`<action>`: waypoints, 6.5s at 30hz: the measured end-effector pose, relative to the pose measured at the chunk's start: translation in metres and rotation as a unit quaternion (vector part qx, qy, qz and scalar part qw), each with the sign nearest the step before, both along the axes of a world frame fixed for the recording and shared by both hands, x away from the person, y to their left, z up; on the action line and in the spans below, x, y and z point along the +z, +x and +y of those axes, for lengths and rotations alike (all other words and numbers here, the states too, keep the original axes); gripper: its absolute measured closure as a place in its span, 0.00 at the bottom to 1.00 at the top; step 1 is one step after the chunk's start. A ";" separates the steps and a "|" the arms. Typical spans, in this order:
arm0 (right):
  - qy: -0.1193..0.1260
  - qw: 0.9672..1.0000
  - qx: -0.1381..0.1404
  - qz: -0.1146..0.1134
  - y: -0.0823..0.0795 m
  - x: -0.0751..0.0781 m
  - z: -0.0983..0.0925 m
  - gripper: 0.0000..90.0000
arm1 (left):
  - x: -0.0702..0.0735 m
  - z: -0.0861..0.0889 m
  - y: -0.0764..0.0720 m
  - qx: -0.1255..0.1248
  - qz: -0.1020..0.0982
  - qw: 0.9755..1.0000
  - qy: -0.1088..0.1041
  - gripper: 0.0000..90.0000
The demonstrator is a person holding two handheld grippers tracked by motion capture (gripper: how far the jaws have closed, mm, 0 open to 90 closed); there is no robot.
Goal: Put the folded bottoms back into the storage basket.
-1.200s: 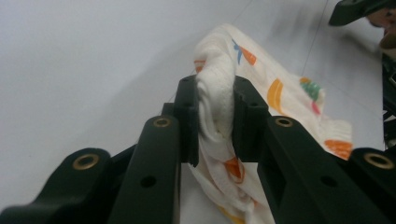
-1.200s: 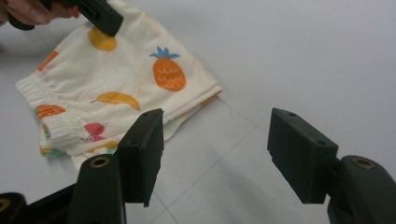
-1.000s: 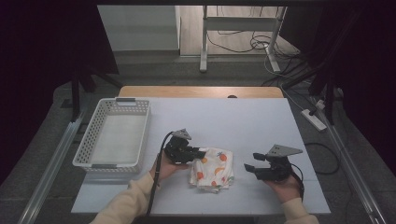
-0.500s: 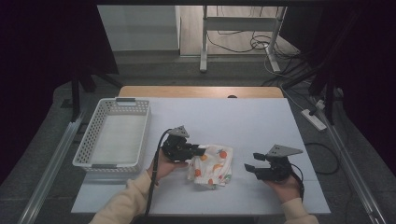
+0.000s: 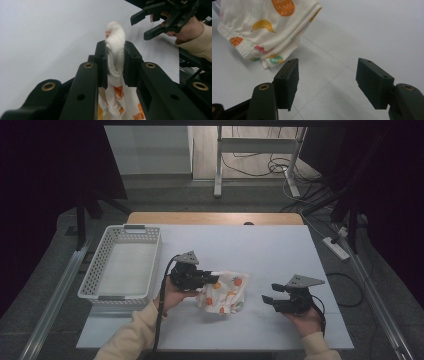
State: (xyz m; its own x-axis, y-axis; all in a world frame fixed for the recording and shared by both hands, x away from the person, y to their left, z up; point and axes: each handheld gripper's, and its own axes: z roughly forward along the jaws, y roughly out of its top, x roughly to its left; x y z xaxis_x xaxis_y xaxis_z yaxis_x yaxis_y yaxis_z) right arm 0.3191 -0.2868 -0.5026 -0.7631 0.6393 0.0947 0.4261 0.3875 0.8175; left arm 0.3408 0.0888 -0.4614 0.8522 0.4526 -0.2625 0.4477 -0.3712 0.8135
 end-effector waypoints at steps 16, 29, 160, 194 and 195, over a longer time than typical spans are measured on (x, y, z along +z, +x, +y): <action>0.000 1.000 -0.001 -0.002 0.000 0.000 0.000 0.38 | 0.019 0.015 -0.005 0.002 -0.023 1.000 -0.018 0.85; 0.002 1.000 -0.001 -0.005 0.000 0.000 0.000 0.37 | 0.032 0.026 -0.010 0.008 -0.035 0.999 -0.033 0.85; -0.009 1.000 -0.005 -0.003 0.004 -0.002 0.000 0.35 | 0.088 0.190 -0.044 0.147 -0.100 0.980 -0.090 0.85; -0.015 1.000 -0.005 0.002 0.005 -0.005 0.003 0.35 | 0.079 0.245 -0.054 0.189 -0.079 0.975 -0.090 0.85; -0.016 1.000 -0.005 0.002 0.005 -0.005 0.004 0.35 | 0.079 0.245 -0.053 0.189 -0.077 0.975 -0.088 0.85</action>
